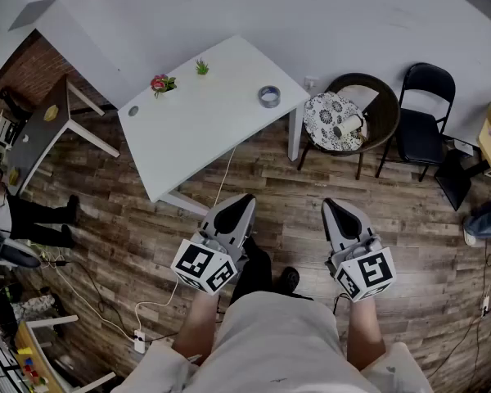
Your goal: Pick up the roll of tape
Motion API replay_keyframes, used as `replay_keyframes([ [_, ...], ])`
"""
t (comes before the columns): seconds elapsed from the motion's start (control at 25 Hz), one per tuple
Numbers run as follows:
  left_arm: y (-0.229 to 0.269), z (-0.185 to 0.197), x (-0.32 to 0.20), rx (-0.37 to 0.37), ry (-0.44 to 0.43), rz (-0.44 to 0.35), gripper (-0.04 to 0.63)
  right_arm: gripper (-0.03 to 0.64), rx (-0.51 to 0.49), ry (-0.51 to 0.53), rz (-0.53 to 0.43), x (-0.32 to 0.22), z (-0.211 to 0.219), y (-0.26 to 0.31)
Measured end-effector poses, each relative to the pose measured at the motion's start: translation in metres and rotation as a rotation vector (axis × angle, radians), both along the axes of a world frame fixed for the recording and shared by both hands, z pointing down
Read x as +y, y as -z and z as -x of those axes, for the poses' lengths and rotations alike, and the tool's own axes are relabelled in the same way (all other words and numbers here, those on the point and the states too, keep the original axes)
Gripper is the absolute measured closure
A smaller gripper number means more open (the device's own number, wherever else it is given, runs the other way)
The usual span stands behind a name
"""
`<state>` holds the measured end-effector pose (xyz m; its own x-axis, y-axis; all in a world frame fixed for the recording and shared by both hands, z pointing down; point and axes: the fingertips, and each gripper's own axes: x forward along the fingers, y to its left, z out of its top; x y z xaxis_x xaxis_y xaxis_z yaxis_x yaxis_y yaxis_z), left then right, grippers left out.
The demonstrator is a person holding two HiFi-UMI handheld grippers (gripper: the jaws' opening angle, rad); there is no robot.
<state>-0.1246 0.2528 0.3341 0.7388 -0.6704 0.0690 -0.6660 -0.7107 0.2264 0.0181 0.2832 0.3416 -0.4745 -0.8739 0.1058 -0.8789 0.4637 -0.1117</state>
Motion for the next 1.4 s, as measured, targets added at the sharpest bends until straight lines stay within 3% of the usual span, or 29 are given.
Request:
replay_keyframes([
  [0.52,0.001,-0.003,0.019,-0.007,0.004,0.007,0.566,0.614,0.095,0.039,-0.025,0.024,0.017,0.005],
  [0.92,-0.010,-0.010,0.028,-0.046,-0.028,0.030,0.566,0.611,0.042,0.051,0.017,0.024,0.015,-0.006],
  [1.4,-0.006,-0.016,-0.031,-0.052,-0.099,0.008,0.565,0.609,0.038,0.018,0.025,-0.032,0.019,0.002],
])
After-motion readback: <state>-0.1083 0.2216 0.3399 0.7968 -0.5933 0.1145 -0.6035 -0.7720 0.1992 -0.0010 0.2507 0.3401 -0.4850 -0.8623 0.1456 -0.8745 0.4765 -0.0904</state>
